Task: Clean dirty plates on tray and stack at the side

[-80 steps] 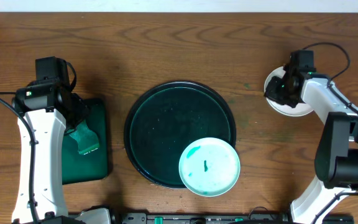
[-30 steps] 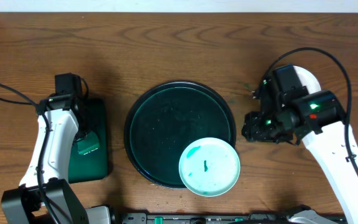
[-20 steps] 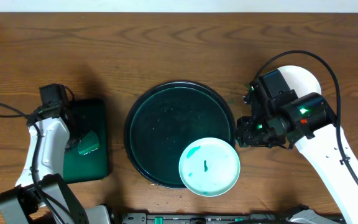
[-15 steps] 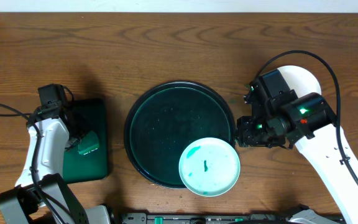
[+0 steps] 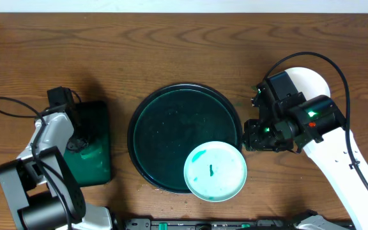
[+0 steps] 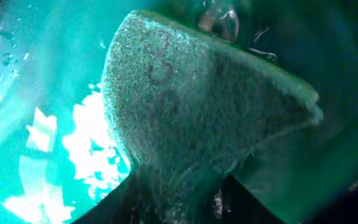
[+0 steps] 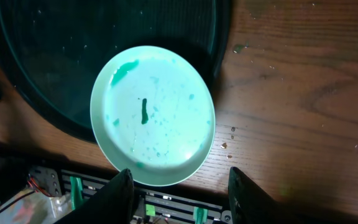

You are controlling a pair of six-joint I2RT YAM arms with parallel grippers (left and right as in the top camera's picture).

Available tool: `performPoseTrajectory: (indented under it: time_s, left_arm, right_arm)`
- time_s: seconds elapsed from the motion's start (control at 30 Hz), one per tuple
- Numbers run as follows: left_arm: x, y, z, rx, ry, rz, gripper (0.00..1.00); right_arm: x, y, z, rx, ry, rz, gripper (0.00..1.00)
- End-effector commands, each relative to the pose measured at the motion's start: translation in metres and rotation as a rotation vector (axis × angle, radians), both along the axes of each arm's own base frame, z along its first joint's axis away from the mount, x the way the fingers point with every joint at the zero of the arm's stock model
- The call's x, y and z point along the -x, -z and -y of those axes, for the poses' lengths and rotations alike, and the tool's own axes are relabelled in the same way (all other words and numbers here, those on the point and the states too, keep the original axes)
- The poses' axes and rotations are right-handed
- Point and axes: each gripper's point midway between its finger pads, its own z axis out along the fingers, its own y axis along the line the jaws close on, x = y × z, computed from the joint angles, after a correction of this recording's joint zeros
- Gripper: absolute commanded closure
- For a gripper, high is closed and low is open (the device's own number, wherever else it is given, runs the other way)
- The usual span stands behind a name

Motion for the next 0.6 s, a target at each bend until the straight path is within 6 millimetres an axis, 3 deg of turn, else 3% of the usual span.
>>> performPoseTrajectory:
  time_s: [0.0, 0.13, 0.33, 0.4, 0.47, 0.53, 0.57]
  left_arm:
    - [0.007, 0.011, 0.003, 0.021, 0.002, -0.04, 0.65]
    - [0.003, 0.0, 0.002, 0.008, 0.002, -0.004, 0.65]
    - [-0.007, -0.035, -0.002, -0.033, 0.002, 0.111, 0.57]
    - [-0.008, -0.05, -0.002, -0.049, 0.003, 0.153, 0.59]
    - [-0.009, -0.053, -0.002, -0.053, 0.002, 0.165, 0.67]
    - [-0.009, -0.053, -0.002, -0.053, 0.002, 0.164, 0.67]
    - [-0.008, -0.052, -0.002, -0.052, 0.002, 0.16, 0.62]
  right_arm:
    - [0.003, 0.001, -0.003, -0.001, -0.008, -0.012, 0.53]
    - [0.003, 0.001, -0.004, -0.001, -0.008, -0.011, 0.52]
    - [0.003, 0.001, -0.004, -0.003, -0.008, -0.008, 0.48]
    - [0.003, 0.001, -0.004, -0.003, -0.008, -0.009, 0.48]
    - [0.003, 0.001, -0.004, -0.002, -0.008, -0.009, 0.47]
    - [0.003, 0.001, -0.004, -0.002, -0.008, -0.009, 0.46]
    - [0.003, 0.001, -0.004, -0.002, -0.008, -0.009, 0.45]
